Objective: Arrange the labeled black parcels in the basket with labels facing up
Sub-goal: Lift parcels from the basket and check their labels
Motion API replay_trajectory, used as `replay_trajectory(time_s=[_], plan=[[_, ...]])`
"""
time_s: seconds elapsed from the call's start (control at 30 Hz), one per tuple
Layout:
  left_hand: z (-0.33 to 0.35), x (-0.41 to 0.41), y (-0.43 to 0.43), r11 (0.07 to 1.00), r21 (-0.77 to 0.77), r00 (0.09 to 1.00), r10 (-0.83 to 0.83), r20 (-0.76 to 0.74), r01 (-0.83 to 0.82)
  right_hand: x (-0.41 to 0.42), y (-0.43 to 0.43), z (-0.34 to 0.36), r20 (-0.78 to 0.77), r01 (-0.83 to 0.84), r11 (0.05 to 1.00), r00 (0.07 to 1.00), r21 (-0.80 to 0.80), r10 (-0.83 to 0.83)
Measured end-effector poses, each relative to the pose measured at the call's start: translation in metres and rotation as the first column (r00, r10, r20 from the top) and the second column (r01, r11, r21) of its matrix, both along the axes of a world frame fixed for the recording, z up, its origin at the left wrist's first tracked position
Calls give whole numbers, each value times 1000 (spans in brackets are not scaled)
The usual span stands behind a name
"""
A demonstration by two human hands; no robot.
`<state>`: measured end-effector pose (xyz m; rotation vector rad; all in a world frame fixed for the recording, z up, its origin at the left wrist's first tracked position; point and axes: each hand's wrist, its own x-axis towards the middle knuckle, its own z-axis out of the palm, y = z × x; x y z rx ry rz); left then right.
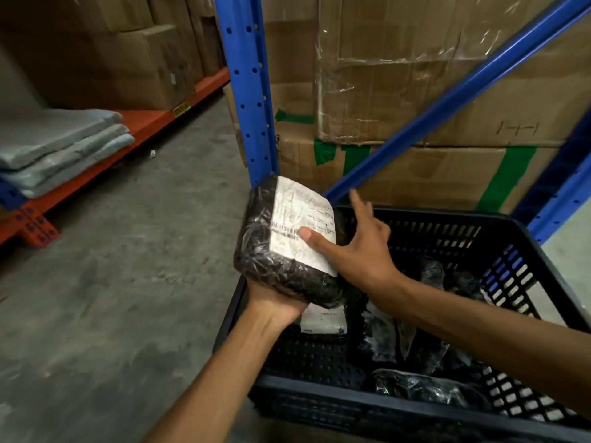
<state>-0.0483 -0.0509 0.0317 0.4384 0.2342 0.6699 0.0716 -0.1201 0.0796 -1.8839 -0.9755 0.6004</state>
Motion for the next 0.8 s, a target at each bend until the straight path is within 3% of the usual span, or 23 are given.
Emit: replay_trajectory(time_s=[0.07, 0.13, 0.17, 0.3, 0.4, 0.5, 0.6, 0.67, 0.73, 0.8], plan=[[0, -3, 4, 998, 24, 998, 59, 16, -60, -5, 1, 4, -348, -1, 991, 936, -134, -46], [-2, -4, 9, 996, 58, 998, 66, -20, -65, -5, 1, 5, -676, -99, 993, 736, -64, 30], [-2, -6, 12, 994, 91, 997, 59, -44, -55, -1, 1, 4, -743, -134, 991, 664, -6, 86], [5, -11, 32, 978, 201, 975, 87, -203, -45, 13, -4, -4, -816, -180, 981, 556, 70, 161], [9, -14, 48, 963, 271, 937, 98, -336, -3, 26, -10, -15, -820, -188, 980, 551, 61, 156], [13, -25, 64, 977, 212, 874, 83, -479, 23, 45, -14, -19, -748, -296, 955, 626, 34, 221], [28, -33, 79, 961, 105, 824, -161, -544, 256, 68, -12, -10, -641, -471, 882, 682, -15, 353], [39, -28, 80, 894, 129, 716, -250, -652, 429, 77, -8, -1, -493, -555, 826, 750, -103, 442], [45, -20, 74, 825, 207, 618, -204, -759, 525, 79, -3, 8, -360, -598, 778, 781, -194, 511], [44, -14, 70, 838, 222, 586, -137, -798, 499, 79, 2, 9, -285, -573, 788, 812, -224, 510]])
